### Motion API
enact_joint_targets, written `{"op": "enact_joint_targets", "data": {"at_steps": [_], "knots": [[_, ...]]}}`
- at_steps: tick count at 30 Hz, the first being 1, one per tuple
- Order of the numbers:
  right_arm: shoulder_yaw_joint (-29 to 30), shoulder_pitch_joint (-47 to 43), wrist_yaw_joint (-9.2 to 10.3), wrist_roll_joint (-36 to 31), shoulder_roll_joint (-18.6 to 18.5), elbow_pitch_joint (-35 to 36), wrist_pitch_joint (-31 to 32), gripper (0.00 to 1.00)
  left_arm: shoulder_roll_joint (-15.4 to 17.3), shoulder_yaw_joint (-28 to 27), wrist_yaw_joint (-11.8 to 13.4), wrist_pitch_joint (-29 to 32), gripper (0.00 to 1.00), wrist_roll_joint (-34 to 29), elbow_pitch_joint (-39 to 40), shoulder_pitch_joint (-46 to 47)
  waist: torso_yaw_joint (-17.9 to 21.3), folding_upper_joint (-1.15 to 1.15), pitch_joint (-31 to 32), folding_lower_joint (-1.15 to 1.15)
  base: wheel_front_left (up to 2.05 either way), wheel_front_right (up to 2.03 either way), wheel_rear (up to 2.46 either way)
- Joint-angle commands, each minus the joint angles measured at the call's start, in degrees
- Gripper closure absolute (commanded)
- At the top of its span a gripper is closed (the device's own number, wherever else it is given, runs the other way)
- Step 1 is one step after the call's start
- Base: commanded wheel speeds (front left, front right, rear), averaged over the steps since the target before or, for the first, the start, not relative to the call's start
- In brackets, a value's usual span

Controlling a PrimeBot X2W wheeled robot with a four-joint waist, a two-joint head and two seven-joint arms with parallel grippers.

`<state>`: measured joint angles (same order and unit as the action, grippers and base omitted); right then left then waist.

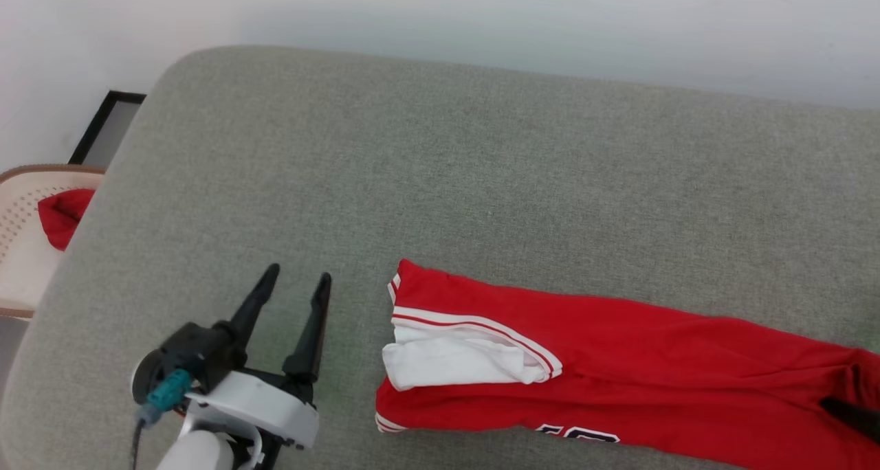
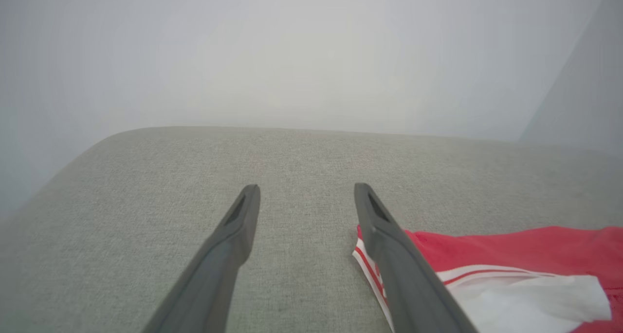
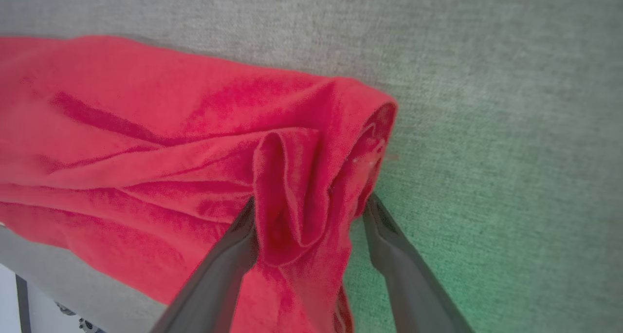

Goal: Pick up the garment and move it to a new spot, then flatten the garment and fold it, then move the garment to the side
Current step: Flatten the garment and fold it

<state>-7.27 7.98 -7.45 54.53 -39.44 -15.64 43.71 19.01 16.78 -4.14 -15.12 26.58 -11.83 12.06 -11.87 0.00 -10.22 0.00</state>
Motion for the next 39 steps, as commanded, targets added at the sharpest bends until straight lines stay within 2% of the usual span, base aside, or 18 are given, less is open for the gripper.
{"op": "enact_joint_targets", "data": {"at_steps": [1,5,6,7,8,9,11,17,25,33,37,39], "knots": [[-1.1,-0.1,-0.07,-1.0,3.2,-1.1,1.6,0.00,-0.4,-0.7,-0.5,0.0,0.00,-1.7,-0.4,-0.8,-0.2,0.00,-0.4,0.00,0.00,0.00,0.00],[-1.7,1.6,-0.22,-4.5,8.2,-2.7,4.3,0.00,-3.8,-4.5,-1.4,0.0,0.00,-4.0,-1.7,-1.1,-0.4,0.00,-1.1,0.00,0.00,0.00,0.00],[-2.1,2.1,-0.26,-5.2,9.3,-3.1,4.6,0.09,-4.4,-5.3,-1.7,0.0,0.00,-4.5,-2.0,-1.2,-0.3,0.00,-1.3,0.00,0.00,0.00,0.00],[-2.1,2.7,-0.27,-5.9,10.4,-3.4,4.3,0.56,-4.9,-6.0,-2.0,0.0,0.00,-5.1,-2.3,-1.2,-0.3,0.00,-1.4,0.00,0.00,0.00,0.00],[-2.0,3.2,-0.27,-6.7,11.2,-3.7,4.1,0.87,-5.4,-6.6,-2.1,0.0,0.00,-5.5,-2.6,-1.2,-0.4,0.00,-1.5,0.00,0.00,0.00,0.00],[-2.1,3.6,-0.28,-7.1,11.9,-3.8,3.9,1.00,-5.8,-7.1,-2.5,0.0,0.00,-6.0,-2.9,-1.2,-0.4,0.00,-1.6,0.00,0.00,0.00,0.00],[-1.5,4.6,-0.29,-7.2,12.6,-3.8,3.4,1.00,-6.1,-8.1,-2.8,0.0,0.00,-7.1,-3.5,-1.4,-0.2,0.00,-1.6,0.00,0.00,0.00,0.00],[3.1,6.3,0.02,-8.3,9.7,-4.4,0.6,1.00,-6.4,-10.9,-3.2,0.0,0.00,-8.1,-4.2,-2.0,1.0,0.00,-1.2,0.00,0.00,0.00,0.00],[9.8,6.8,0.00,-9.5,3.8,-6.7,-4.8,1.00,-6.2,-13.4,-3.4,0.0,0.00,-9.3,-3.7,-4.1,3.9,0.00,-1.5,0.00,0.00,0.00,0.00],[20.2,4.8,-0.01,-13.1,-2.4,-11.9,-9.9,1.00,-5.4,-13.8,-3.4,0.0,0.00,-9.3,-2.6,-4.8,5.4,0.00,-2.9,0.00,0.00,0.00,0.00],[23.5,4.6,-0.01,-14.8,-2.1,-12.9,-10.5,1.00,-5.2,-13.5,-3.4,0.0,0.00,-9.3,-2.6,-4.5,5.7,0.00,-2.9,0.00,0.00,0.00,0.00],[23.6,4.7,-0.01,-14.5,-0.6,-11.6,-9.8,1.00,-5.1,-13.2,-3.4,0.0,0.00,-9.4,-2.8,-4.5,5.8,0.00,-2.5,0.00,0.00,0.00,0.00]]}}
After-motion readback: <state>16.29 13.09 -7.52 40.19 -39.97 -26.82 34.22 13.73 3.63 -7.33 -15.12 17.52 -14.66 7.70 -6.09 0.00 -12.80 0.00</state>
